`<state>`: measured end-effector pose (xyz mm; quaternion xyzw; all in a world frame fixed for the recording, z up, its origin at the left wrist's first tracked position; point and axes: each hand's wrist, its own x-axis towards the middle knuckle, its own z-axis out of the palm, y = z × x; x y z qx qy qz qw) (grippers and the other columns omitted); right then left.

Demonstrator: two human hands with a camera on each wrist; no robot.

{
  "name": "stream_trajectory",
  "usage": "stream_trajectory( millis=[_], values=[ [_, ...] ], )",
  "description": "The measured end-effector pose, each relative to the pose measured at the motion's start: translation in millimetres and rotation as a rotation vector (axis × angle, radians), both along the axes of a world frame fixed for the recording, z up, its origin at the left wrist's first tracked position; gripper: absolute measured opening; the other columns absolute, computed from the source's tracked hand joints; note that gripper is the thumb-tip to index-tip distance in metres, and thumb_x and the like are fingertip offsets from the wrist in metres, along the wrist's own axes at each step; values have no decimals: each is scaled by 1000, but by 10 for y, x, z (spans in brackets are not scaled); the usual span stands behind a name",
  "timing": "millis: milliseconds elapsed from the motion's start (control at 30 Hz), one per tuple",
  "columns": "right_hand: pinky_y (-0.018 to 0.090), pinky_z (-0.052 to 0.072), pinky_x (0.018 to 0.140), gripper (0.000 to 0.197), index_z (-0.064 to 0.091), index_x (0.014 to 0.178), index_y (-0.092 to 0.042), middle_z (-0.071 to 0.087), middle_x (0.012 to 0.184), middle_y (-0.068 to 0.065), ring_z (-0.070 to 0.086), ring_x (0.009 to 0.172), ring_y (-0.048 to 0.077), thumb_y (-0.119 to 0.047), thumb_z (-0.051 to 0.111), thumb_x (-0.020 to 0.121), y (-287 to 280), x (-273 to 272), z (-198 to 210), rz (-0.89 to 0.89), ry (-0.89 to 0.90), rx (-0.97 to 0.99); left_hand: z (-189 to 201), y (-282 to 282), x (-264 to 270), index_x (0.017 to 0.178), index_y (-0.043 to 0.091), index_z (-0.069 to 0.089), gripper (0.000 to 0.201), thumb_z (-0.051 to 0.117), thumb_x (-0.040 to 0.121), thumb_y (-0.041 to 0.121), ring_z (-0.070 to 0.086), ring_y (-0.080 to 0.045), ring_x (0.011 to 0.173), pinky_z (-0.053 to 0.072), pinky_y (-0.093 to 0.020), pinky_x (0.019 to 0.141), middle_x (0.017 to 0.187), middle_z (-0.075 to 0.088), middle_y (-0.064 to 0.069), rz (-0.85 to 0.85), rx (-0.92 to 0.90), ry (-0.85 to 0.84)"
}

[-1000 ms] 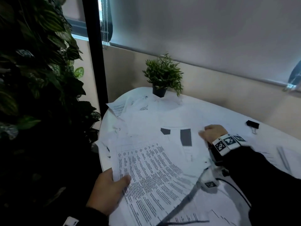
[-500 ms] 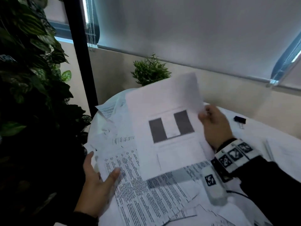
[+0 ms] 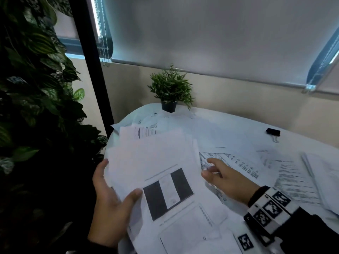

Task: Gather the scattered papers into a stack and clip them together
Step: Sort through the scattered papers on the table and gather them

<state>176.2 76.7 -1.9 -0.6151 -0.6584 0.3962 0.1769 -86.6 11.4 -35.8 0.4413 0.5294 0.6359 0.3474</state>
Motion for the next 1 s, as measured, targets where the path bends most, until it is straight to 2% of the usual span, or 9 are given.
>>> stream_trajectory(
  millis=[133,300,367,500,600,733,800,900,1000],
  values=[
    [18,48,89,71,31,138,-31,61,123,-15,59,110,-3,-52,65,79,-256,163,116,13,473,66,392,87,127,138,24,27,86,76,72,0,56,1,115,47,-15,92,122,58,20,-56,236,-29],
    [13,52,75,82,59,109,-22,73,100,-11,67,95,5,-55,87,40,-441,281,173,-232,786,352,651,287,462,119,19,45,46,60,76,11,64,1,97,49,-11,80,102,69,17,-185,304,-73],
    [11,51,74,69,60,107,-22,73,96,-11,67,94,7,-42,90,48,-463,346,61,-312,817,346,511,357,549,117,18,48,45,68,77,14,64,0,97,50,-12,79,102,69,14,-225,234,-48],
    [17,49,83,65,42,128,-22,67,109,-9,61,108,9,-23,70,70,-433,426,-267,-318,637,244,193,402,665,109,9,59,23,64,87,14,61,-18,91,46,-3,71,83,66,3,-230,81,57],
    [27,46,94,42,48,119,-26,64,114,-1,59,109,15,-24,60,79,-404,472,-321,-266,438,256,158,451,734,105,18,62,19,63,89,28,60,-18,90,47,-16,75,88,64,3,-174,46,63],
    [39,51,89,30,60,103,-21,68,106,6,64,98,22,-20,60,73,-413,941,-129,-466,548,350,207,534,793,88,37,59,60,69,49,80,62,-13,71,55,-24,57,85,64,2,-332,-12,-157],
    [40,51,83,30,60,98,-17,69,98,7,64,91,25,-17,58,68,-421,1427,5,-685,516,439,218,552,761,86,42,56,62,66,43,85,65,-9,63,55,-18,53,81,66,4,-402,-20,-127],
    [35,40,74,34,54,95,-11,60,90,11,54,88,26,-25,41,67,-434,2351,235,-1010,125,469,165,550,689,90,34,59,44,67,66,70,65,-2,57,52,-15,49,83,67,-4,-393,-59,-83],
    [39,38,92,42,49,119,0,53,122,26,51,111,39,-24,38,87,-512,3130,351,-1223,-177,348,63,599,605,90,23,59,8,52,95,22,62,0,52,50,-13,46,84,63,-11,-390,-123,-83]
  ],
)
